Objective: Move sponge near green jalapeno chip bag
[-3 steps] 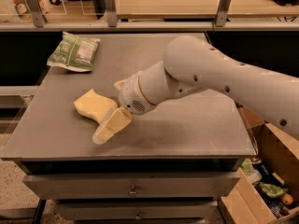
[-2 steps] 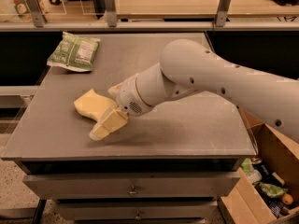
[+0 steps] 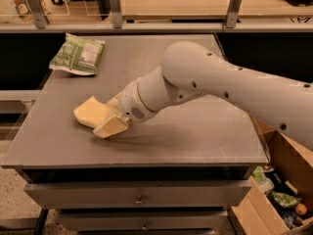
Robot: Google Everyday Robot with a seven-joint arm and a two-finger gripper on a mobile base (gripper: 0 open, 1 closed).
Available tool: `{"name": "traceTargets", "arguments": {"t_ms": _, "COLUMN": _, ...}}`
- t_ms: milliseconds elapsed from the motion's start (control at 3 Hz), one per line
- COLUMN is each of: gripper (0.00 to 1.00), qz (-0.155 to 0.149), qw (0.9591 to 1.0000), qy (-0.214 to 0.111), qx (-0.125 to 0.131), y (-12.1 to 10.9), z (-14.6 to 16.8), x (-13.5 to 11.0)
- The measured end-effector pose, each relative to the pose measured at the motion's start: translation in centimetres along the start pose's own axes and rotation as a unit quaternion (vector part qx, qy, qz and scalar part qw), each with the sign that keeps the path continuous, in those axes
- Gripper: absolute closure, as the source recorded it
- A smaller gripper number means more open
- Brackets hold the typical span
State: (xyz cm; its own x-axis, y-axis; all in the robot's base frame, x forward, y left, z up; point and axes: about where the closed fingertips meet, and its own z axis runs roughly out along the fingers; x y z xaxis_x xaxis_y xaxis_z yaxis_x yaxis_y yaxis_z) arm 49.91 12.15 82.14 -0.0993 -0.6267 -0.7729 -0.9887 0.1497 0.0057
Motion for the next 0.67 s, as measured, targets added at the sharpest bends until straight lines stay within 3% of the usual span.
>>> {"name": "traceTargets", "arguments": {"t_ms": 333, "gripper": 0.87, "qz": 0.002, "qw": 0.9999, "qy": 0.008, "qx": 0.014, "y": -1.1, "z": -0.7, "x": -0.4}}
{"name": "traceTargets", "arguments": {"t_ms": 667, "gripper": 1.00, "qz": -0.008, "qw": 0.9993, "qy": 0.009, "qx": 0.034, "y": -3.7, "z": -1.7, "x": -1.8}}
